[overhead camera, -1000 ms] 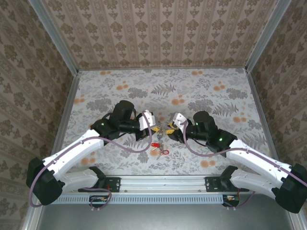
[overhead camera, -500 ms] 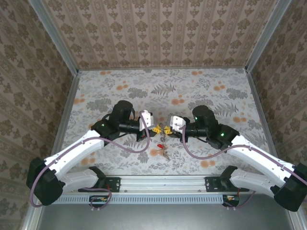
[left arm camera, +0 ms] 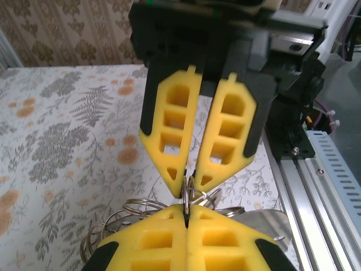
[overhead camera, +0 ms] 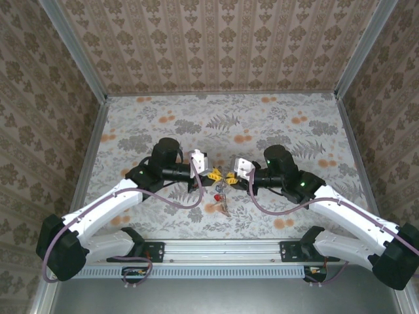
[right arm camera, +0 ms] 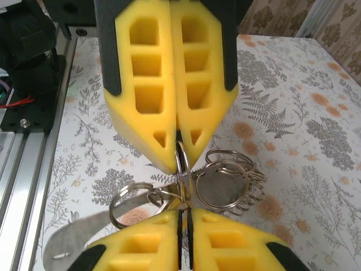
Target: Put the keys on the keyring
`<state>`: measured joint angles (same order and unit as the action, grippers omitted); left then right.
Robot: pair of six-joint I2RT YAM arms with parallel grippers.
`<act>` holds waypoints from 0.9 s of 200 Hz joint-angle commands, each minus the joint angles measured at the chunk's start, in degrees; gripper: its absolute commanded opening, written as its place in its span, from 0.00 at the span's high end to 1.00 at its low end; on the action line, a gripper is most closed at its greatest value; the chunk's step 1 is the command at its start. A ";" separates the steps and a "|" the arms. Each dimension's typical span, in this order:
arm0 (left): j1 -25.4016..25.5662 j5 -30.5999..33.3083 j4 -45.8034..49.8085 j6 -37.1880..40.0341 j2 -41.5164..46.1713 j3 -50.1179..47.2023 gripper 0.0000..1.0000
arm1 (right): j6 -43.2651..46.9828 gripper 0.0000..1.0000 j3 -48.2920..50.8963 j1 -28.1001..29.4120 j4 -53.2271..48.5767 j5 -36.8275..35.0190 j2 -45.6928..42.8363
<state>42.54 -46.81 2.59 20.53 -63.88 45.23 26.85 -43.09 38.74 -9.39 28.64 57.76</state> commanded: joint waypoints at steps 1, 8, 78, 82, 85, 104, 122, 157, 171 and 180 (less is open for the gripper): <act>-0.44 -4.12 -5.76 -1.02 1.92 -0.14 1.00 | -1.66 0.87 0.68 -0.42 0.81 2.84 -0.45; -0.39 -4.41 -6.07 -1.02 1.86 -0.19 1.00 | -2.05 0.85 0.77 -0.47 1.27 3.15 -0.45; -0.44 -6.17 -6.28 -0.23 -0.69 0.44 1.00 | -0.80 0.81 -0.25 -0.82 -0.77 4.09 -2.12; -0.47 -6.30 -6.41 -0.23 -0.74 0.44 1.00 | -0.55 0.81 -0.16 -1.03 -1.14 3.91 -2.55; -0.49 -6.42 -6.45 -0.28 -0.84 0.46 1.00 | -0.38 0.80 -0.01 -1.16 -1.42 3.84 -2.86; -0.53 -7.54 -6.32 -0.50 -1.45 0.65 1.00 | 0.59 0.73 0.95 -2.21 -2.68 3.79 -5.39; -0.47 -7.90 -6.39 -0.71 -1.85 0.71 1.00 | 1.22 0.71 1.77 -2.70 -3.50 3.64 -7.65; -0.49 -8.03 -6.21 -0.98 -1.79 0.84 1.00 | 0.88 0.72 1.57 -2.79 -3.76 5.09 -8.25; -0.53 -8.21 -5.99 -0.91 -1.95 1.01 1.00 | 0.29 0.73 0.97 -2.79 -3.04 6.20 -7.30; -0.51 -8.39 -6.03 -0.94 -2.11 1.07 1.00 | -0.19 0.73 0.66 -2.79 -2.44 6.55 -6.55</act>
<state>42.33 -52.36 -0.93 20.51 -65.80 45.23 27.05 -42.24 36.25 -11.99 32.40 49.91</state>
